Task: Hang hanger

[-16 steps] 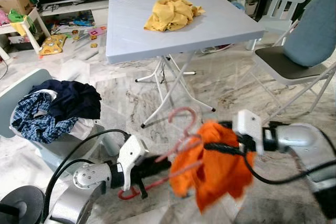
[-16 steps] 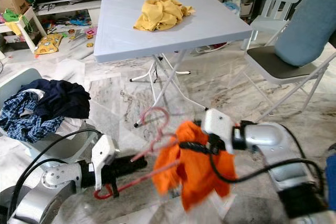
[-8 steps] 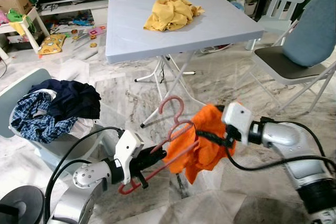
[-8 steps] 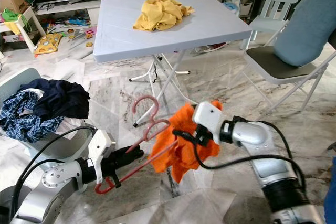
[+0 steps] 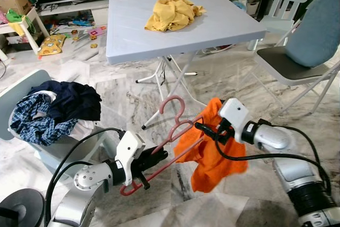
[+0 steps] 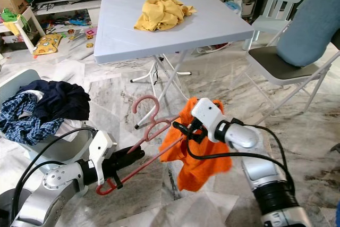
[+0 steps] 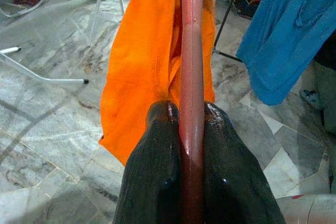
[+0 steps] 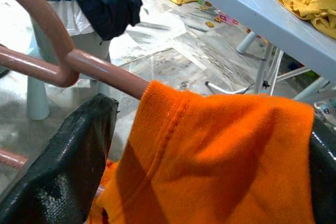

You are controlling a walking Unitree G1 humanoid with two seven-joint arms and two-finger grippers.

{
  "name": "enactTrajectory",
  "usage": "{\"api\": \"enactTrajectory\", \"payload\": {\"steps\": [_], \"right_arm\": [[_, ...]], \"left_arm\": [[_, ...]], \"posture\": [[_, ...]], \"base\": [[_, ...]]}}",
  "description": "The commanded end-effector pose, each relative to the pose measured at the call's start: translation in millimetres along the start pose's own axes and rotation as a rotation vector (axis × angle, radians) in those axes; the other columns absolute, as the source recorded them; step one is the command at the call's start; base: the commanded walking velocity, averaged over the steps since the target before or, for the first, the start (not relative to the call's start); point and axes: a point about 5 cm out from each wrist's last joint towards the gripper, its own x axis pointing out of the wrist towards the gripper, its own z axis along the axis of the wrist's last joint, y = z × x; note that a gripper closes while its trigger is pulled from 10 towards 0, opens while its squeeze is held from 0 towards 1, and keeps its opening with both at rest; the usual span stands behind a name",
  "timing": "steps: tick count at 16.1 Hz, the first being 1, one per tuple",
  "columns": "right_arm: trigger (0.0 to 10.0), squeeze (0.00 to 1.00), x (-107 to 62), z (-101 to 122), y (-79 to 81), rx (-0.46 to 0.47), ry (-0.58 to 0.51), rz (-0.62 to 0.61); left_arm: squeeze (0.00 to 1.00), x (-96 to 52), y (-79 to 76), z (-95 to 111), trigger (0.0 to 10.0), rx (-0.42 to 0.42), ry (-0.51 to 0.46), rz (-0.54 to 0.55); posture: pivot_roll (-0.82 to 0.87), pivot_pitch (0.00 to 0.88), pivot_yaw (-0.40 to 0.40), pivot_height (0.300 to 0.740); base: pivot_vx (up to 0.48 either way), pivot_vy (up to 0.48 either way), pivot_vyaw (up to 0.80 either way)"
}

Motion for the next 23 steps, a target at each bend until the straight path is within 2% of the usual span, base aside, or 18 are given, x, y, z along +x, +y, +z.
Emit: {"api": "enactTrajectory", "payload": {"steps": [1,2,3,4,5,6,9,12,15,17,21,23], "right_arm": [[10.0,1.00,3.1,4,-1.7,0.007,-0.001,-0.007],[9.3,0.45,2.4,3,-1.6,0.017,0.009,-0.001],[8.1,0.16,1.3,2,-1.5,0.013,0.012,0.011],[8.5,0.00,-2.0,0,-1.6,0.007,0.019,0.038],[8.5,0.00,-2.7,0,-1.8,0.007,0.021,0.042],[10.0,0.00,-7.5,-4,-1.0,-0.020,0.052,0.099],[10.0,0.00,-8.5,-8,-5.6,-0.025,0.090,0.074],[10.0,0.00,-5.9,0,-7.8,-0.056,0.034,0.053],[10.0,0.00,-4.6,16,-30.9,-0.120,-0.051,-0.128],[10.0,0.00,-6.5,17,-37.1,-0.122,-0.059,-0.171],[10.0,0.00,-7.3,14,-37.8,-0.108,-0.053,-0.202],[10.0,0.00,-5.2,12,-30.8,-0.065,-0.054,-0.154]], "left_arm": [[0.00,1.3,3.3,12,0.0,0.047,-0.043,0.003],[0.00,1.1,3.5,12,0.0,0.048,-0.043,0.005],[0.00,0.6,4.0,12,0.0,0.048,-0.042,0.007],[0.00,-1.5,5.8,11,0.0,0.050,-0.036,0.012],[0.00,-1.9,6.3,11,0.0,0.051,-0.034,0.014],[0.00,-3.1,8.9,11,0.0,0.059,-0.030,0.020],[0.00,-2.9,10.8,13,0.0,0.069,-0.032,0.023],[0.00,-2.5,10.9,13,0.0,0.074,-0.034,0.021],[0.00,-2.5,11.0,13,0.0,0.079,-0.031,0.019],[0.00,-2.4,10.9,12,0.0,0.080,-0.030,0.019],[0.00,-1.3,10.7,11,0.0,0.080,-0.030,0.023],[0.00,-0.8,11.6,11,0.0,0.082,-0.031,0.027]], "posture": [[-0.11,0.036,0.035,0.740],[-0.11,0.037,0.034,0.740],[-0.11,0.037,0.034,0.740],[-0.11,0.038,0.035,0.740],[-0.11,0.038,0.035,0.740],[-0.11,0.038,0.036,0.740],[-0.11,0.037,0.036,0.740],[-0.11,0.037,0.037,0.740],[-0.11,0.037,0.037,0.740],[-0.11,0.037,0.036,0.740],[-0.11,0.039,0.039,0.740],[-0.12,0.038,0.040,0.740]], "base": [[0.000,0.000,0.00],[0.000,0.000,0.00],[0.000,0.000,0.00],[0.000,0.000,0.00],[0.000,0.000,0.00],[0.000,0.000,0.00],[0.000,0.000,0.00],[0.000,0.000,0.00],[0.000,0.000,0.00],[0.000,0.000,0.00],[0.000,0.000,0.00],[0.000,0.000,0.00]]}}
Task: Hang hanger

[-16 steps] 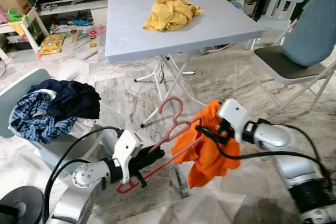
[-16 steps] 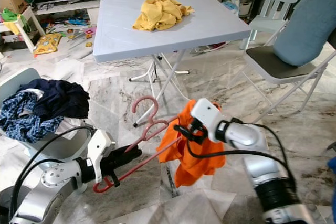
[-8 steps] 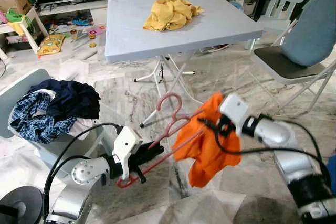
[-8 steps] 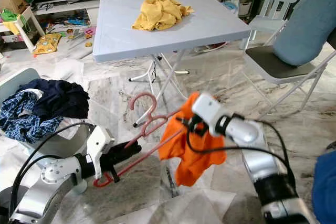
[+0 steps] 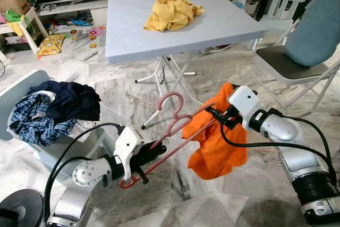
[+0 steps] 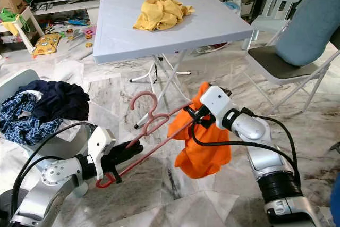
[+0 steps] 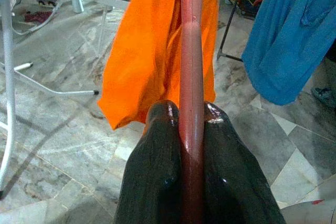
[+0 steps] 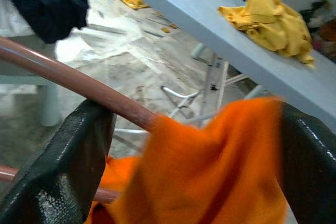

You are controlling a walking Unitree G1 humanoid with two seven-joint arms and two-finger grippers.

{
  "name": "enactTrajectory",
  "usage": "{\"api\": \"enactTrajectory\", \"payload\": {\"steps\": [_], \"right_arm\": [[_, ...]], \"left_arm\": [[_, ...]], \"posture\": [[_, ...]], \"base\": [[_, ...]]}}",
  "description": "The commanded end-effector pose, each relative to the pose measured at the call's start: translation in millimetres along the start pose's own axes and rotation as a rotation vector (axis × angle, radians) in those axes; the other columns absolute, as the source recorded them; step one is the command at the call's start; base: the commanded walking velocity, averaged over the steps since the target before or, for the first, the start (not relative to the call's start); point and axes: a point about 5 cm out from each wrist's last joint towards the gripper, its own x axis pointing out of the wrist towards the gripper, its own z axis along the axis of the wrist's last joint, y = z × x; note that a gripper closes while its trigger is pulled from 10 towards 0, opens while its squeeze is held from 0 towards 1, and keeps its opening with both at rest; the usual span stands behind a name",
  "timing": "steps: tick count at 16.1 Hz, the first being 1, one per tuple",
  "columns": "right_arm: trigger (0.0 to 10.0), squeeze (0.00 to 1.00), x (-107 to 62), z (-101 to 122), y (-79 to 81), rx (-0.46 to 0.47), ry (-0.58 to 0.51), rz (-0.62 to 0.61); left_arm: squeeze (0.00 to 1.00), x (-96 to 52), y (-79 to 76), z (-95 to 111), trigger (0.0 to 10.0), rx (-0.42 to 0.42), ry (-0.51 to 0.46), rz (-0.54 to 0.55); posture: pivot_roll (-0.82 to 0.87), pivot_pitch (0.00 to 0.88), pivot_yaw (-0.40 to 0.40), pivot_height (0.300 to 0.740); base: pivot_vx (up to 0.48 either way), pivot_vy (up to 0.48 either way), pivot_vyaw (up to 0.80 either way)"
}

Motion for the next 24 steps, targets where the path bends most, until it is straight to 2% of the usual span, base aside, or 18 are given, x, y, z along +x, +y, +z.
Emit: {"api": "enactTrajectory", "payload": {"steps": [1,2,3,8,9,10,15,16,19,20,24], "right_arm": [[4.4,0.00,-0.2,1,2.1,0.018,-0.008,0.022],[0.0,0.00,-1.2,-3,5.1,0.020,0.011,0.045],[0.0,0.00,-4.2,-8,10.5,0.028,0.033,0.098],[0.0,0.00,-7.0,-14,14.7,0.038,0.065,0.151],[6.4,0.00,-6.6,-15,14.5,0.038,0.073,0.140],[10.0,0.00,-6.1,-15,13.6,0.033,0.080,0.128],[10.0,0.00,-2.6,-10,-0.3,0.050,0.045,-0.008],[10.0,0.00,-3.4,-14,-7.6,0.044,0.079,-0.059],[10.0,0.00,-7.5,-26,-14.4,0.059,0.161,-0.113],[10.0,0.00,-10.2,-36,-13.8,0.074,0.221,-0.110],[10.0,0.00,-17.0,-58,-1.6,0.117,0.334,-0.043]], "left_arm": [[0.00,-0.6,4.8,4,0.0,0.017,-0.011,0.015],[0.00,-0.1,5.3,5,0.0,0.019,-0.013,0.017],[0.00,-0.6,5.6,5,0.0,0.022,-0.013,0.019],[0.00,-1.2,5.0,3,0.0,0.025,-0.010,0.020],[0.00,-0.8,5.2,4,0.0,0.028,-0.012,0.020],[0.00,-0.8,5.3,4,0.0,0.030,-0.013,0.021],[0.00,-2.6,6.5,4,0.0,0.037,-0.010,0.026],[0.00,-3.1,7.3,6,0.0,0.044,-0.015,0.029],[0.00,-5.1,8.9,11,0.0,0.059,-0.027,0.035],[0.00,-6.4,9.0,14,0.0,0.065,-0.031,0.035],[0.00,-7.9,8.2,21,0.0,0.080,-0.046,0.030]], "posture": [[-0.12,0.037,0.039,0.740],[-0.11,0.037,0.039,0.740],[-0.11,0.037,0.038,0.740],[-0.11,0.037,0.035,0.740],[-0.11,0.036,0.035,0.740],[-0.11,0.035,0.035,0.740],[-0.11,0.031,0.033,0.740],[-0.11,0.030,0.032,0.740],[-0.11,0.029,0.031,0.740],[-0.10,0.030,0.032,0.740],[-0.10,0.034,0.037,0.740]], "base": [[0.000,0.000,0.00],[0.000,0.000,0.00],[0.000,0.000,0.00],[0.000,0.000,0.00],[0.000,0.000,0.00],[0.000,0.000,0.00],[0.000,0.000,0.00],[0.000,0.000,0.00],[0.000,0.000,0.00],[0.000,0.000,0.00],[0.000,0.000,0.00]]}}
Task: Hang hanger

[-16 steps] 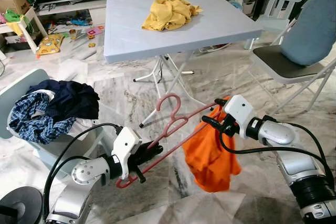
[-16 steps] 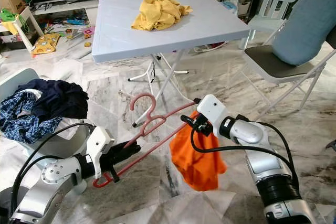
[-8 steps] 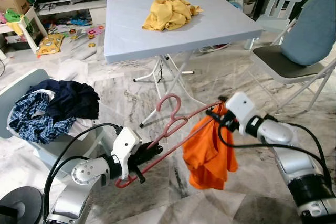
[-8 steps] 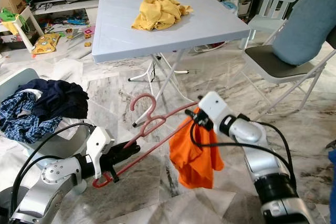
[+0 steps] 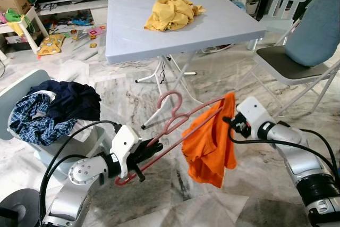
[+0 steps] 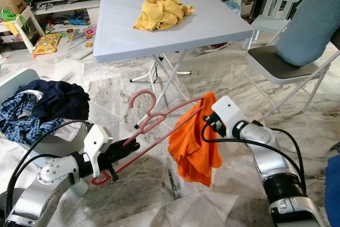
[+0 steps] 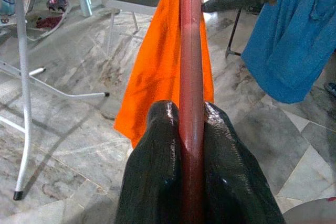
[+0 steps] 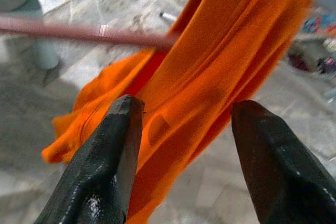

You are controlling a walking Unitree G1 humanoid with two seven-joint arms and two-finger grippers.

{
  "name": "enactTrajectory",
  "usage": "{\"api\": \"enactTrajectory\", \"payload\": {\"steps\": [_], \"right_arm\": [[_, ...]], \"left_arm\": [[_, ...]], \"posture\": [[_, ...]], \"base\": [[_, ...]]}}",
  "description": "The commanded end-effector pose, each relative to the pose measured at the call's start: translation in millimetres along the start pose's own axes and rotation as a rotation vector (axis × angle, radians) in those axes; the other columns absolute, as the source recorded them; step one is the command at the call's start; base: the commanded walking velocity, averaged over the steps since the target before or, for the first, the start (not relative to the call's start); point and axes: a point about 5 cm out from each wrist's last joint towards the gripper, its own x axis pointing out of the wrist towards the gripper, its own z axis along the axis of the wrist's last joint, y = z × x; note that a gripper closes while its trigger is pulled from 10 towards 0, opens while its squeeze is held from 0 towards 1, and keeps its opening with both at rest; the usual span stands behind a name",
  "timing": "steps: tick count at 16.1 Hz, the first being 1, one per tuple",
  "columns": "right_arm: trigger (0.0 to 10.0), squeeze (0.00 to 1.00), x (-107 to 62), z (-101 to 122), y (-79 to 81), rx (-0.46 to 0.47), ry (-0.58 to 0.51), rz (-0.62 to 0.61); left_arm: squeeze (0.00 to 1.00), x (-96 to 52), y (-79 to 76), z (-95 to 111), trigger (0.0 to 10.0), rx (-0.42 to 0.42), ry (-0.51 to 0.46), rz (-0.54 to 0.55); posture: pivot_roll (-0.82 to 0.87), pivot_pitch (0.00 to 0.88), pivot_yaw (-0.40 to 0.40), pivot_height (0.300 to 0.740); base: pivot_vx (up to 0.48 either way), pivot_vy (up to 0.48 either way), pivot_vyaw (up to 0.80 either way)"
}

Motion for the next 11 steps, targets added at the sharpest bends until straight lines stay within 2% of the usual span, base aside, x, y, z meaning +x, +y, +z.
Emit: {"api": "enactTrajectory", "payload": {"steps": [1,4,5,6,7,8,11], "right_arm": [[10.0,0.00,0.2,-7,3.5,0.010,0.040,0.020],[10.0,0.00,5.5,-10,8.9,0.036,0.051,0.026],[10.0,0.00,16.4,-5,11.7,0.083,0.040,-0.008],[10.0,0.00,16.4,-5,11.7,0.083,0.040,-0.008],[6.1,0.00,23.5,0,14.4,0.100,0.028,-0.021],[0.0,0.00,28.8,5,15.6,0.140,0.010,-0.046],[0.0,0.00,35.9,14,16.0,0.174,-0.033,-0.088]], "left_arm": [[0.00,-2.2,4.9,15,0.0,0.031,-0.052,0.010],[0.00,-0.2,4.1,24,0.0,0.043,-0.072,-0.006],[0.00,1.2,1.7,32,0.0,0.052,-0.086,-0.026],[0.00,1.2,1.7,32,0.0,0.052,-0.086,-0.026],[0.00,2.0,1.2,35,0.0,0.054,-0.096,-0.031],[0.00,2.3,0.5,38,0.0,0.055,-0.102,-0.033],[0.00,1.2,-1.3,39,0.0,0.046,-0.105,-0.031]], "posture": [[-0.10,0.034,0.037,0.740],[-0.10,0.036,0.044,0.740],[-0.10,0.037,0.046,0.740],[-0.10,0.037,0.046,0.740],[-0.09,0.036,0.045,0.740],[-0.09,0.036,0.043,0.740],[-0.08,0.035,0.037,0.740]], "base": [[0.000,0.000,0.00],[0.000,0.000,0.00],[0.000,0.000,0.00],[0.000,0.000,0.00],[0.000,0.000,0.00],[0.000,0.000,0.00],[0.000,0.000,0.00]]}}
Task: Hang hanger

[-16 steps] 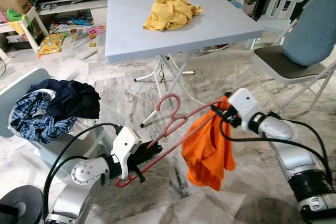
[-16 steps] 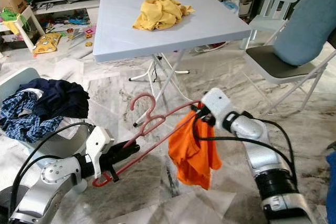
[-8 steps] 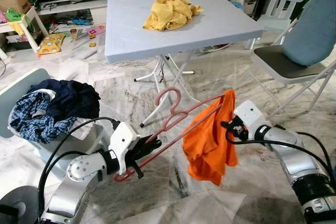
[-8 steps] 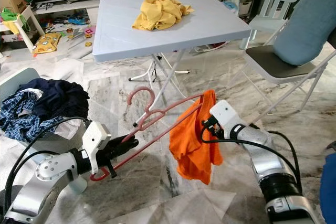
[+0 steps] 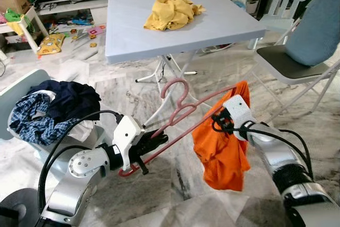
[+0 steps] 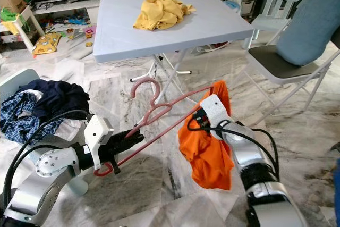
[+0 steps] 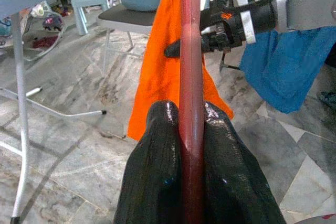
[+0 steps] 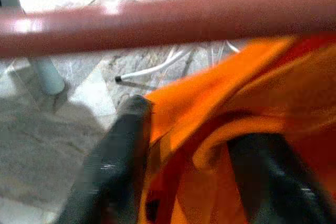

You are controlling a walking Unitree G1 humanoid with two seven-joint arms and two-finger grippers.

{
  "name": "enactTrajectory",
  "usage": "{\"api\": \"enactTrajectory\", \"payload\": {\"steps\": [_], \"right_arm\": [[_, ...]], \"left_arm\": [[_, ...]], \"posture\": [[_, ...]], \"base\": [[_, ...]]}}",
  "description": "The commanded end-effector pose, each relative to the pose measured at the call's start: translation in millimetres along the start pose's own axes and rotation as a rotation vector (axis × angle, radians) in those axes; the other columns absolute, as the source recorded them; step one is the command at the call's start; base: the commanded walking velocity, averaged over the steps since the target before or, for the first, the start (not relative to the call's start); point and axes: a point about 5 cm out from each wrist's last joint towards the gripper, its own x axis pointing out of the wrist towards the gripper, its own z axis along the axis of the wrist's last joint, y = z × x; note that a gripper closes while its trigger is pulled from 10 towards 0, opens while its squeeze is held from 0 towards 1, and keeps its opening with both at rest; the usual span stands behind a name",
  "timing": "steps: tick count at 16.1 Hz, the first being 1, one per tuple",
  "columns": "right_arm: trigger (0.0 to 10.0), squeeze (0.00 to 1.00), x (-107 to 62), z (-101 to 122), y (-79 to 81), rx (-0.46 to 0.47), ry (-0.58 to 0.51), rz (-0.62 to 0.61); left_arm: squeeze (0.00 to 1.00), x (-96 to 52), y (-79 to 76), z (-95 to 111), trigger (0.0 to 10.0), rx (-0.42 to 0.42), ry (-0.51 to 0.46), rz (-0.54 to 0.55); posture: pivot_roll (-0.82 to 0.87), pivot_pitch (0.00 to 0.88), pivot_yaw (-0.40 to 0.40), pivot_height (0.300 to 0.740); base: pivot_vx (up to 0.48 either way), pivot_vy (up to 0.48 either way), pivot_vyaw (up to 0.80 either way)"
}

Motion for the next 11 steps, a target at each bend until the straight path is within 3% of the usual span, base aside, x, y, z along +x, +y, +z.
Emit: {"api": "enactTrajectory", "payload": {"steps": [1,4,11], "right_arm": [[0.0,0.00,-0.1,4,-7.4,0.024,-0.023,-0.039],[0.0,0.00,-4.9,2,-23.0,0.062,-0.031,-0.118],[0.0,0.00,-4.5,2,-23.5,0.078,-0.054,-0.124]], "left_arm": [[0.00,-3.1,0.6,12,0.0,0.022,-0.047,0.005],[0.00,-2.7,1.1,11,0.0,0.016,-0.043,0.009],[0.00,-2.5,3.1,10,0.0,0.017,-0.038,0.016]], "posture": [[-0.08,0.037,0.037,0.740],[-0.09,0.040,0.037,0.740],[-0.09,0.041,0.039,0.740]], "base": [[0.000,0.000,0.00],[0.000,0.000,0.00],[0.000,0.000,0.00]]}}
